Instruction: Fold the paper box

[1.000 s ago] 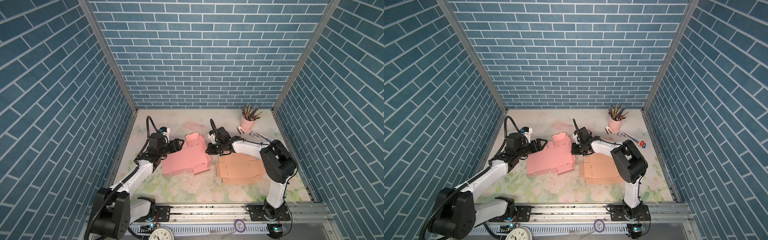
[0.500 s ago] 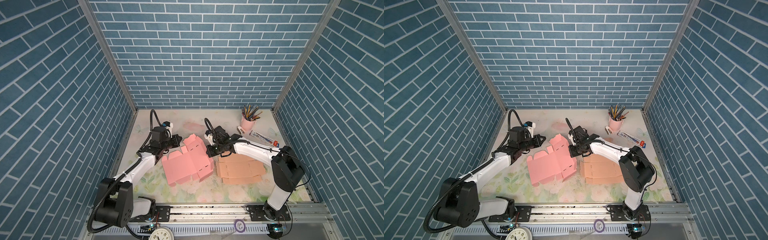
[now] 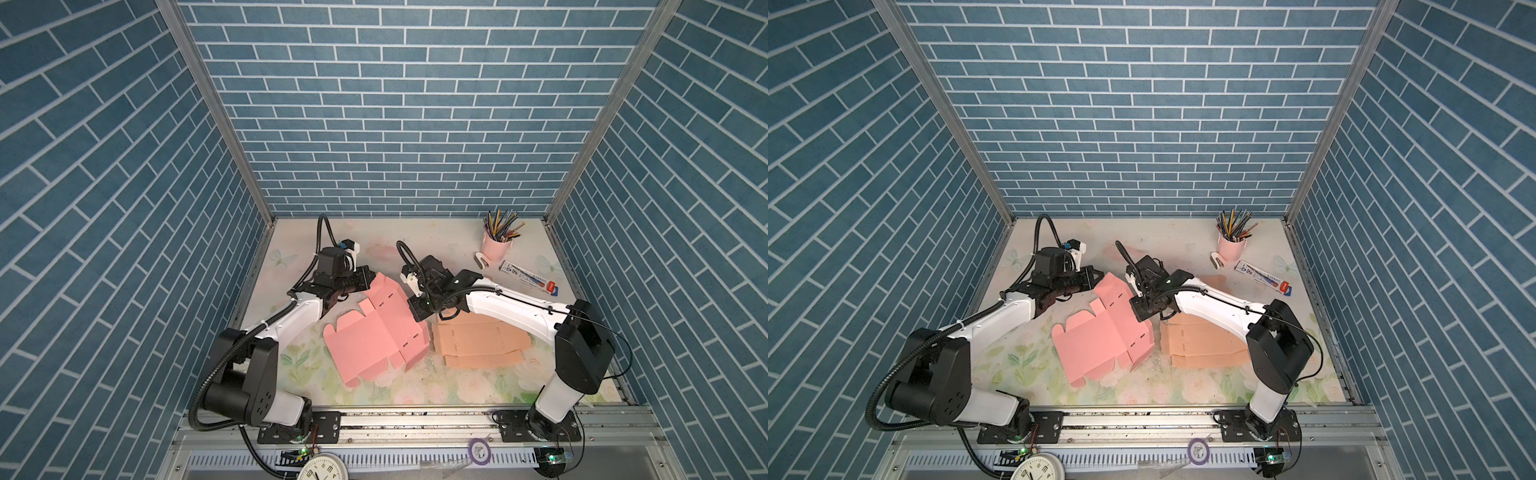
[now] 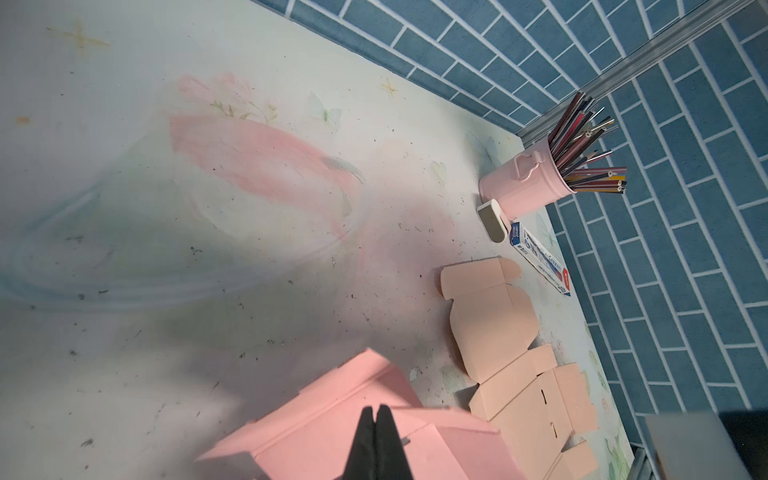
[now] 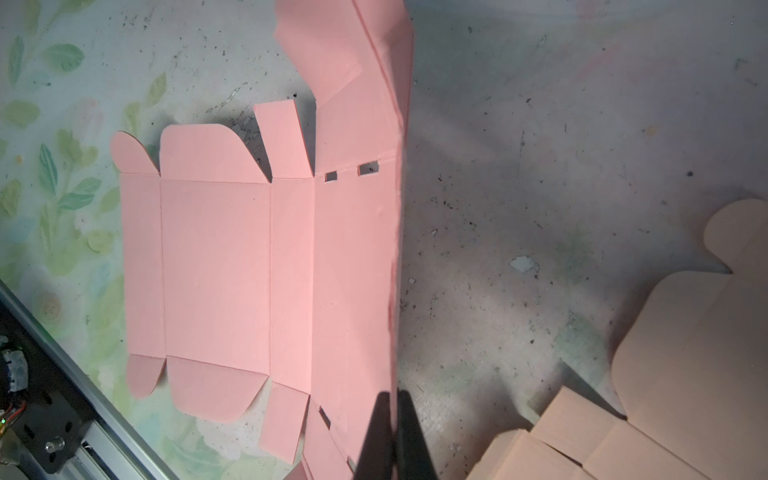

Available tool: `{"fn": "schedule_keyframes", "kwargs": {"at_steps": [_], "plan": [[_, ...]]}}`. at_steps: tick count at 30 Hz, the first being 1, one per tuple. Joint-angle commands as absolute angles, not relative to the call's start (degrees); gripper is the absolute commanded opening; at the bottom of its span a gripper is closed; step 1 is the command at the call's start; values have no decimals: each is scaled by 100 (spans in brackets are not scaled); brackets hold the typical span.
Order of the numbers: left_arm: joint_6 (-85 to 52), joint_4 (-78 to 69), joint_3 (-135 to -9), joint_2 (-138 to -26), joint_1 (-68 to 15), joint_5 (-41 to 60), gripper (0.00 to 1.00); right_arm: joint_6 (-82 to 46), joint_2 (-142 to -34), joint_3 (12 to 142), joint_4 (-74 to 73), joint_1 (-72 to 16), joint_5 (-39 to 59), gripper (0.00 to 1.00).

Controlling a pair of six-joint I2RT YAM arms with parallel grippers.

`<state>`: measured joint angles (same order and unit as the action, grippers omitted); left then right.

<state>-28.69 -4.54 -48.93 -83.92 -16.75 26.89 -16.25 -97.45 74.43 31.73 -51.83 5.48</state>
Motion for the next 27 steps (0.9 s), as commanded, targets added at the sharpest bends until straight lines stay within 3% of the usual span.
{"fn": "schedule_keyframes", "kwargs": {"at_steps": [1,27], "plan": [[-2846,-661,-5125,-8629,-1774,2797,0,-1327,-9541,7536,3279,-5319,310,0],[-2978,-456,-4741,-8234,-2586,1934,0,-1230,-9677,7655,3361,-5383,-77,0]]}}
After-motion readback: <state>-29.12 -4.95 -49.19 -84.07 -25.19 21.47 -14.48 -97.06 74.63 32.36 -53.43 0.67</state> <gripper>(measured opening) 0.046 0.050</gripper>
